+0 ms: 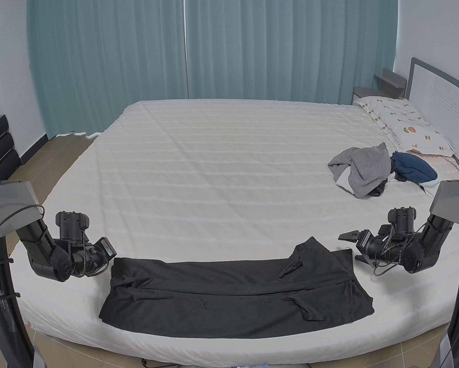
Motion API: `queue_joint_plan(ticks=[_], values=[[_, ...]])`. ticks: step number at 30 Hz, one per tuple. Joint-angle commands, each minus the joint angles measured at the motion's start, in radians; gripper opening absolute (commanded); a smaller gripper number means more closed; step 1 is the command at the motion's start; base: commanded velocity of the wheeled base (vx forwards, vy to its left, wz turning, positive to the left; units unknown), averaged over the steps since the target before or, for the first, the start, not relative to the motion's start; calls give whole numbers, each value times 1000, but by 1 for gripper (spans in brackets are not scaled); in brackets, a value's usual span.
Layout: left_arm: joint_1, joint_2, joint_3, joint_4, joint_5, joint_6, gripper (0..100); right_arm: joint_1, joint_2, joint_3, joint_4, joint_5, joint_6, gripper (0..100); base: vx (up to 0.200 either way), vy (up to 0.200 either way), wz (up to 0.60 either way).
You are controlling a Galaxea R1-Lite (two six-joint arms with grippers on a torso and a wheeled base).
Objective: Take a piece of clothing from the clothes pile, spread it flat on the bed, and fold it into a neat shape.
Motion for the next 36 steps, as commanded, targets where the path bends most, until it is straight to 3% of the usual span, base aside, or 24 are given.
queue_joint_plan(ticks=[1,25,26,36], values=[[3,-33,20,1,3,2,0,0,14,-9,0,1,0,100,0,0,0],[12,-8,10,-1,-26,-15,0,43,66,-76,3,-10,29,100,0,0,0],[12,-5,10,-1,-26,-15,0,43,66,-76,1,-12,29,0,0,0,0],[14,7,7,-1,-26,-15,0,25,56,-69,-2,-12,31,0,0,0,0]])
